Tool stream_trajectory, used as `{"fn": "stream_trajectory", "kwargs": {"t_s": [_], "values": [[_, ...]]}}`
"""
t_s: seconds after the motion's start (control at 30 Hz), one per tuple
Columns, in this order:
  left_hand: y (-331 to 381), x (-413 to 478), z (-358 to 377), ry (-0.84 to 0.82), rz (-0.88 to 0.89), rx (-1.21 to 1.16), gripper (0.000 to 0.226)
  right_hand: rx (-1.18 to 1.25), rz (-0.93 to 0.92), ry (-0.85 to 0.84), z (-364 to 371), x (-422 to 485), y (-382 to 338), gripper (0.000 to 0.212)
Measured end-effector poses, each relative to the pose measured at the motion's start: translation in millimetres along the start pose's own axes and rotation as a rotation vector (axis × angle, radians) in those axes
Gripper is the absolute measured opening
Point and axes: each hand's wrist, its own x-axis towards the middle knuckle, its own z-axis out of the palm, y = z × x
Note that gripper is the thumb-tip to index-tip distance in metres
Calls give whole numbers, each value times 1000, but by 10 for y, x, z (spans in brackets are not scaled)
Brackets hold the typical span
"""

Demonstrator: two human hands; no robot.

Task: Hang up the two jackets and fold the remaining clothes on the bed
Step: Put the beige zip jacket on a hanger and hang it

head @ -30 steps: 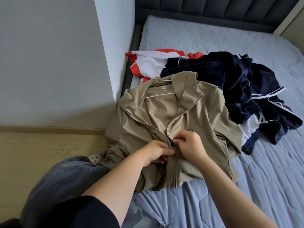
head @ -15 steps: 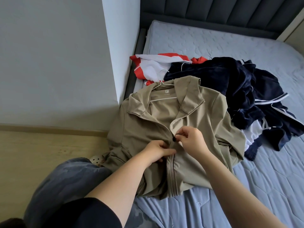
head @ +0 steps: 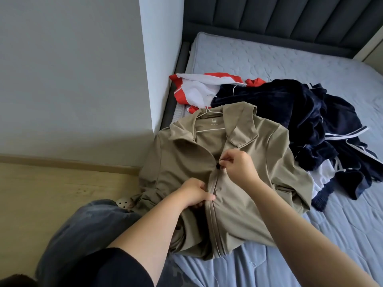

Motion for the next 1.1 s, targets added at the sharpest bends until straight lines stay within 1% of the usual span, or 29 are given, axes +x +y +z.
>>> {"fn": "stream_trajectory", "kwargs": {"t_s": [0.03, 0.1, 0.17, 0.27, 0.33, 0.37, 0.43, 0.5, 0.53, 0.57, 0.63, 0.67, 0.77, 0.83, 0.87, 0.97, 1.03, 1.1], "values": [[8, 15, 4, 61, 24, 0, 28, -14, -11, -26, 0, 15, -6, 17], [42, 57, 9, 199, 99, -99, 31, -36, -28, -57, 7, 18, -17, 20], [71, 97, 2, 271, 155, -201, 32, -31, -43, -77, 22, 13, -20, 22], [82, 112, -13, 220, 161, -258, 33, -30, -71, -128, 37, -17, -29, 22], [62, 115, -40, 176, 141, -245, 33, -56, -76, -158, 65, -29, -26, 22], [56, 118, -62, 166, 129, -221, 35, -72, -76, -142, 78, -12, -25, 20], [47, 140, -123, 141, 93, -81, 40, -100, -77, -10, 77, 70, -29, 14], [26, 136, -158, 69, 37, 193, 38, -72, -27, 156, 27, 202, -52, 10], [-2, 126, -163, 46, 9, 324, 38, -49, 1, 204, -5, 265, -65, 11], [-44, 124, -164, 49, -7, 416, 40, -35, 14, 217, -27, 315, -72, 12], [-123, 143, -140, 98, 39, 465, 47, -35, -3, 145, -23, 342, -93, 15], [-121, 148, -125, 130, 82, 419, 47, -35, -27, 89, -7, 328, -103, 17], [25, 175, -123, 276, 177, 110, 34, -69, -140, -20, 32, 258, -98, 21], [132, 218, -156, 349, 224, -22, 38, -63, -191, -43, 65, 199, -88, 22], [155, 233, -173, 354, 234, -43, 42, -56, -206, -44, 92, 169, -85, 23], [93, 255, -231, 302, 219, 18, 45, -108, -219, 22, 128, 174, -96, 21], [26, 249, -267, 248, 186, 148, 48, -71, -154, 150, 42, 322, -119, 16], [-24, 247, -304, 233, 191, 179, 55, 6, -77, 252, -69, 513, -169, 13]]}}
